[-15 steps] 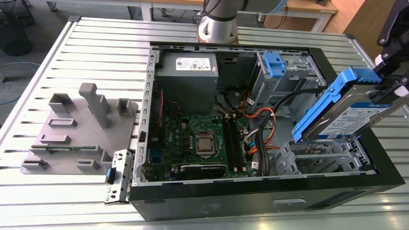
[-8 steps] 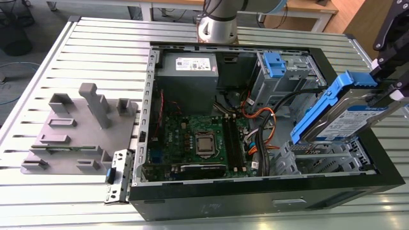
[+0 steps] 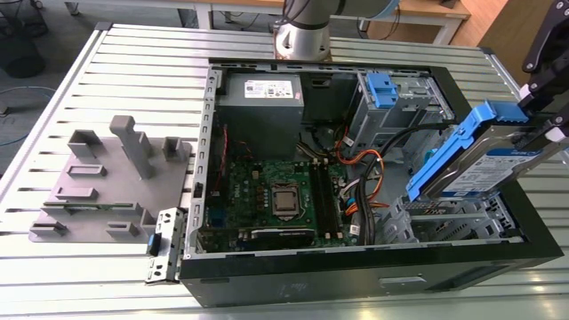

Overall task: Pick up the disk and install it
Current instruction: 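Insert the disk into the insertion slot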

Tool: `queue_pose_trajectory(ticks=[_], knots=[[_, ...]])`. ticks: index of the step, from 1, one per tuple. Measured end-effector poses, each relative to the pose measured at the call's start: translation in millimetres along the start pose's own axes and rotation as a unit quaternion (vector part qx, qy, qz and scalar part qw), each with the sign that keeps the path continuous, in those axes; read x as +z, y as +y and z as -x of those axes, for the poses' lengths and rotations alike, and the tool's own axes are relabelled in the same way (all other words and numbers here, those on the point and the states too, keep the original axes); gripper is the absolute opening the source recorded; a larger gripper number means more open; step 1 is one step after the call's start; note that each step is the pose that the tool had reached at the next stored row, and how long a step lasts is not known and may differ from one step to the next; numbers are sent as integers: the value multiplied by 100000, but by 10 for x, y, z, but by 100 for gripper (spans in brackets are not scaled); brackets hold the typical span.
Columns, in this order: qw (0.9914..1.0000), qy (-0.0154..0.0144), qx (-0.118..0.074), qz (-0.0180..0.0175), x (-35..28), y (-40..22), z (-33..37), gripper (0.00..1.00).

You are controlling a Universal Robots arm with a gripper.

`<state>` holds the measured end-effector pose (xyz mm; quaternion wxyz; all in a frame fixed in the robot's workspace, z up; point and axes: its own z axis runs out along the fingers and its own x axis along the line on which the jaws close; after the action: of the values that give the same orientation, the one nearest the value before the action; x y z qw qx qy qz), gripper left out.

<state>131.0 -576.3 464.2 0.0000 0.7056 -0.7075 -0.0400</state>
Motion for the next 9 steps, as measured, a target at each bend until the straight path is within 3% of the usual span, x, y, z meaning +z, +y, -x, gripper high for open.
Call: queue_pose_trajectory(ticks=[9], knots=[[100000, 3, 0, 10, 69, -26, -6, 35]])
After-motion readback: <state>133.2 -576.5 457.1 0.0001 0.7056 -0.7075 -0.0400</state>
